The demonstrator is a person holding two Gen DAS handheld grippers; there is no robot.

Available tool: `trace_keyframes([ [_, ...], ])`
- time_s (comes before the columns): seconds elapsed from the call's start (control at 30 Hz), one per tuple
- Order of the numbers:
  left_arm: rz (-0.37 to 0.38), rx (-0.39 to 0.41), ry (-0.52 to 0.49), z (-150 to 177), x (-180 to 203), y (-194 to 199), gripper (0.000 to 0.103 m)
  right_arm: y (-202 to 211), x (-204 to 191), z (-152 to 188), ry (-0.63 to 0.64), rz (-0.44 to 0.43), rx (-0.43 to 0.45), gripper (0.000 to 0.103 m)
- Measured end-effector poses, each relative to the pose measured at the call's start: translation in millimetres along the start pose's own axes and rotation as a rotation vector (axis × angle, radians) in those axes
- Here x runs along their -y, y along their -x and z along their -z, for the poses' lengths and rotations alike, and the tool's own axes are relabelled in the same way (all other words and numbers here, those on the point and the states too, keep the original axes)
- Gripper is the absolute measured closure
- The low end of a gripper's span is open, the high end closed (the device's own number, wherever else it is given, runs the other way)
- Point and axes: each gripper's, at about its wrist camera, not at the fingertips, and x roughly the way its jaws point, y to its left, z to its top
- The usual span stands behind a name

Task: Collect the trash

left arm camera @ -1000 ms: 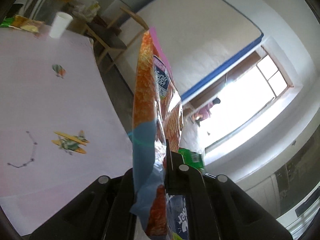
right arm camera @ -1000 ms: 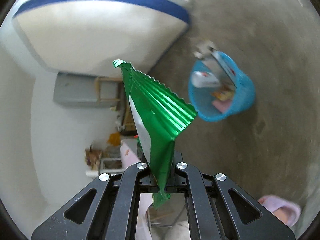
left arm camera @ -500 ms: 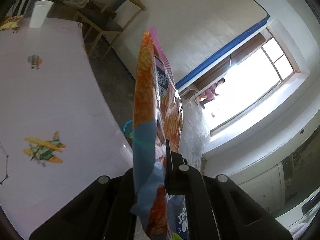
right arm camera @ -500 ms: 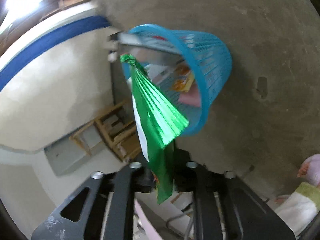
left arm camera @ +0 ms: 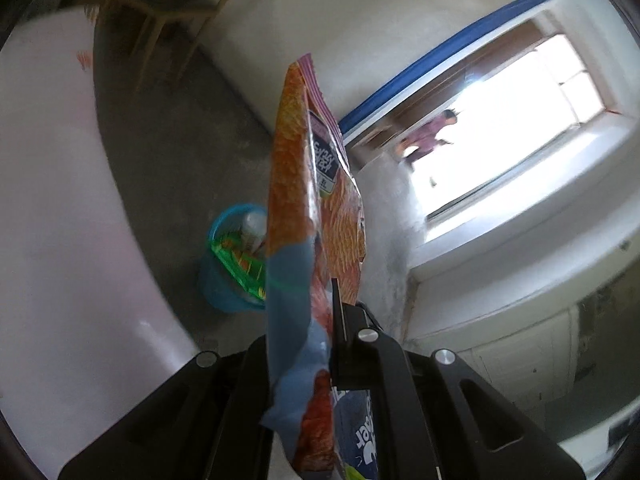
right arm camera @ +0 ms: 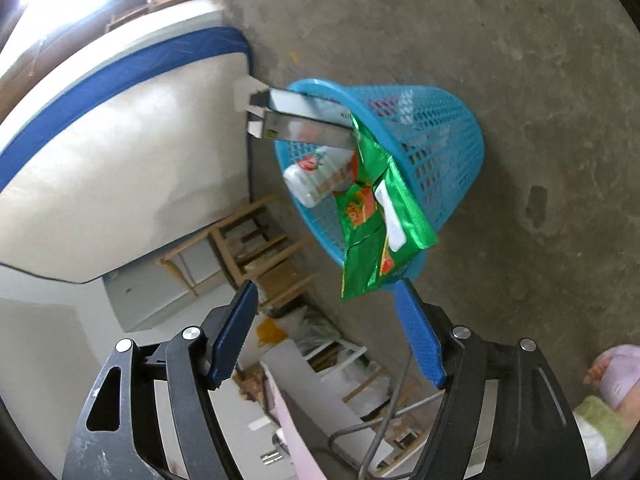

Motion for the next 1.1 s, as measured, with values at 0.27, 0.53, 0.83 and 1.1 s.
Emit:
trace_keyframes([
  [0.27,-0.120,-0.133,0.147,-24,4,-126,0.100,89,48,-12,-0.066,-0.027,0.080,0.034],
  [0.53,-0.183,-0.187,0.540,-17,-55,-195,0.100,159,77,-24,-0.126,-0.070,0.183,0.034],
  [0.83,-0.180,-0.188,0.707,-21,-98,-239,0.054,167,67,-31,-0.095,-0.053,0.197,0.034],
  [1.1,0.027,-0.229,0.632,-6,-69,-216,0.045,139,54,-18,-0.036,-0.006,0.137,0.034],
])
